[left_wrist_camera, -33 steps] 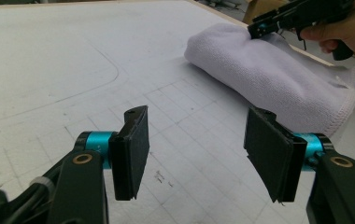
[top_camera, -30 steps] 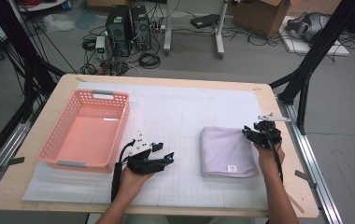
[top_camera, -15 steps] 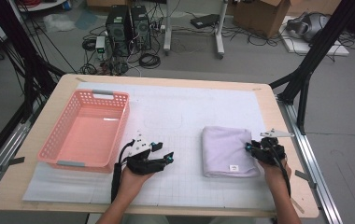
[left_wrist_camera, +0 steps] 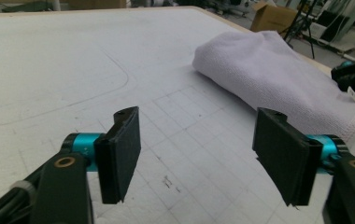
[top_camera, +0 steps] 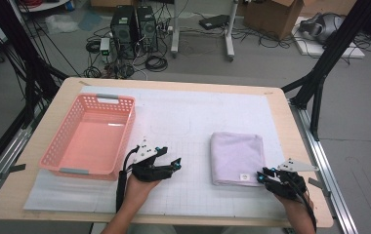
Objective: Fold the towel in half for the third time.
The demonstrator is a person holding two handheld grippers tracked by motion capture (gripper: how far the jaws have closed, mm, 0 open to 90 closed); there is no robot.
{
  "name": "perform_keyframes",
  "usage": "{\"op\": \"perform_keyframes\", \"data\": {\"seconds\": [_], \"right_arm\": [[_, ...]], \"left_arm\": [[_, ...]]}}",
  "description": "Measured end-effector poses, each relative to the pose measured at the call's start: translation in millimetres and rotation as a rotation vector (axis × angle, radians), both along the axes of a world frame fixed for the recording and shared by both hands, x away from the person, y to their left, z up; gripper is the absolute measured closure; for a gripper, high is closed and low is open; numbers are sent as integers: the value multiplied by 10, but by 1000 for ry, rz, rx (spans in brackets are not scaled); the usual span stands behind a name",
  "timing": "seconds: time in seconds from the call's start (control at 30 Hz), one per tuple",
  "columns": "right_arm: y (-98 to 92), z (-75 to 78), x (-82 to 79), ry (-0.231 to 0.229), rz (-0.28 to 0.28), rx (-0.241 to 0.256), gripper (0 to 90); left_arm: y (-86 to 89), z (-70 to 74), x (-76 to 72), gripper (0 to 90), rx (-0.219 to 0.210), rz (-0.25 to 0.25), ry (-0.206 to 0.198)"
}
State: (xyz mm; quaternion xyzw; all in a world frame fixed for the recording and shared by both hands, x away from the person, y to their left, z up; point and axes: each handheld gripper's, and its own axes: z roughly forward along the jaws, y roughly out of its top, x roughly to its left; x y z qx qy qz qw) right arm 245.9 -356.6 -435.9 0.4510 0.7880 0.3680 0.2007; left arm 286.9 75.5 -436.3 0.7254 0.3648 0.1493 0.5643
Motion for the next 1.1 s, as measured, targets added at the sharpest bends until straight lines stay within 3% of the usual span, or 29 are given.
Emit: {"op": "perform_keyframes", "data": {"seconds": [0.07,0.2,0.37,0.47,0.5,0.67,0.73,0.83,0.97,1.1], "right_arm": [[-70,-1,-22,-1,-15,-11,650],[-156,30,-96,-8,-20,46,613],[-272,149,-160,-112,-36,131,456],[-293,189,-169,-157,-49,128,391],[-302,201,-176,-165,-51,124,382],[-414,252,-212,-203,-102,140,309],[-453,250,-224,-197,-114,123,304],[-491,238,-234,-189,-134,114,283],[-542,224,-225,-179,-172,125,219],[-577,221,-222,-194,-209,128,183]], "left_arm": [[-9,2,-2,296,-2,-5,-1],[-9,4,1,191,-6,6,-6],[7,15,7,190,-24,14,-18],[11,13,11,190,-24,7,-28],[9,11,9,190,-12,-3,-60],[-3,15,5,187,-19,-17,-127],[-22,12,7,195,-5,-15,-114],[-51,1,14,187,-9,6,-51],[-52,-3,17,184,-33,-6,-48],[-48,6,7,187,-29,1,-48]]}}
